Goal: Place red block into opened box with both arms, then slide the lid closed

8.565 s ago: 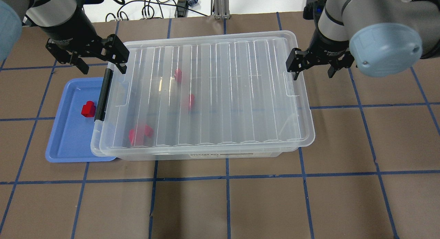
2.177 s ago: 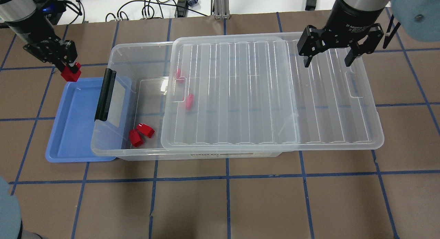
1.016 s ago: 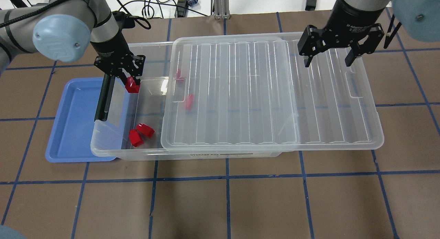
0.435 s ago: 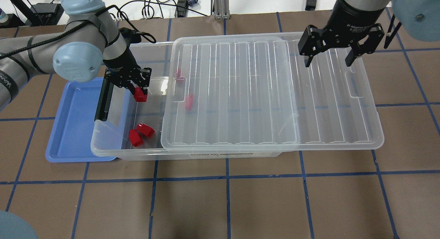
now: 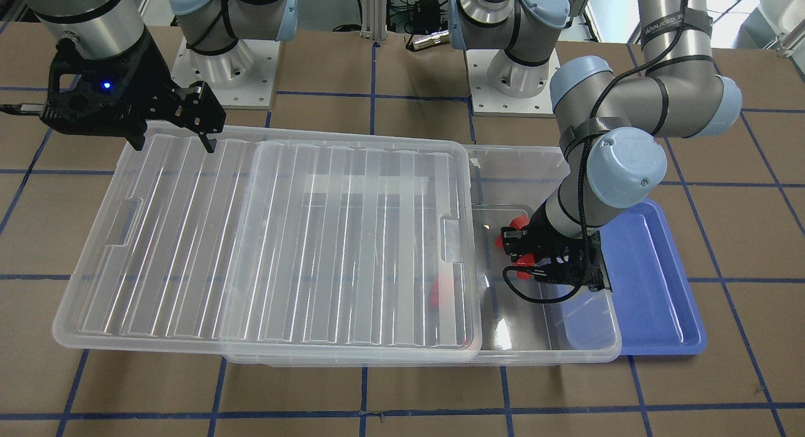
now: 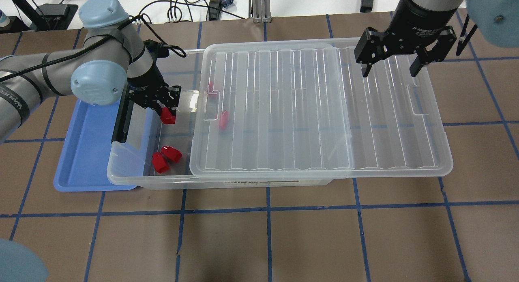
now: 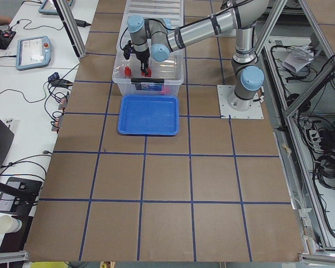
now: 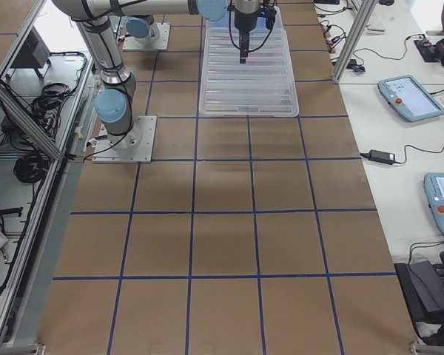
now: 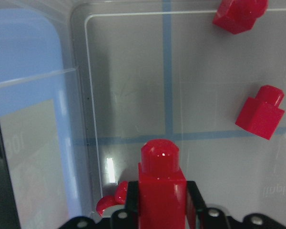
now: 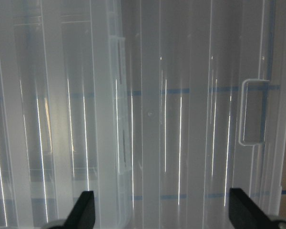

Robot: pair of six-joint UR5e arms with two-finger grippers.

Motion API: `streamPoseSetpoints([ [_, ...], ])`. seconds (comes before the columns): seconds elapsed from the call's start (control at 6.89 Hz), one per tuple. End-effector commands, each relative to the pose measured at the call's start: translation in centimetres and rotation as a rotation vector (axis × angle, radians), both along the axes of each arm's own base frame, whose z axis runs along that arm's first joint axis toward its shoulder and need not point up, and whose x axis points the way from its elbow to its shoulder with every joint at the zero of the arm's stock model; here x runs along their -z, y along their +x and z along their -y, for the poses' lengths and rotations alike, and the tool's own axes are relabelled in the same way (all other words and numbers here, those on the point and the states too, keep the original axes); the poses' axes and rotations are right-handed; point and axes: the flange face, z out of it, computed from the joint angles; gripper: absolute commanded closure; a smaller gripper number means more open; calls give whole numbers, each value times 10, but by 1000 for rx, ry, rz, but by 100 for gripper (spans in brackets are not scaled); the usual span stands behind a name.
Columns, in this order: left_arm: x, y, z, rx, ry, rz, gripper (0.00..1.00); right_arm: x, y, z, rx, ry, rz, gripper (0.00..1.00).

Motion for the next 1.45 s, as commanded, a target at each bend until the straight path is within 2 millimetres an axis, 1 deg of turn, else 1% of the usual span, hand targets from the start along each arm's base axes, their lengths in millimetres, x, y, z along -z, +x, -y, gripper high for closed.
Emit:
streamPoseSetpoints([
  [0.0, 12, 0, 3, 3, 16, 2, 100, -1, 1, -1, -4, 0, -5, 0],
  [0.15, 22, 0, 7, -3, 16, -2, 100, -1, 2, -2, -6, -2, -3, 0],
  [0.29, 28, 1, 9, 4, 17, 3, 100, -2, 2, -2, -3, -3, -2, 0],
  [0.44, 39, 1, 8, 4, 22, 3, 100, -1, -1, -1, -3, 0, -3, 0],
  [0.58, 47, 1, 6, 2, 7, 6, 100, -2, 1, -2, -6, 0, -5, 0],
  [0.73, 51, 1, 3, -4, 13, 6, 92, -5, 2, -1, -6, -6, -6, 0],
  [0.87, 51, 1, 4, -13, 7, 6, 23, -3, 2, -2, -7, -2, -5, 0],
  [1.02, 45, 1, 10, -65, -27, 11, 0, -1, -1, 0, -3, -2, -3, 0],
  [1.16, 31, 2, 15, -75, -55, 12, 0, -1, -2, 0, -3, 3, -5, 0],
  [1.31, 6, 2, 21, -75, -79, 16, 0, -4, -8, 3, 11, -9, -2, 0],
])
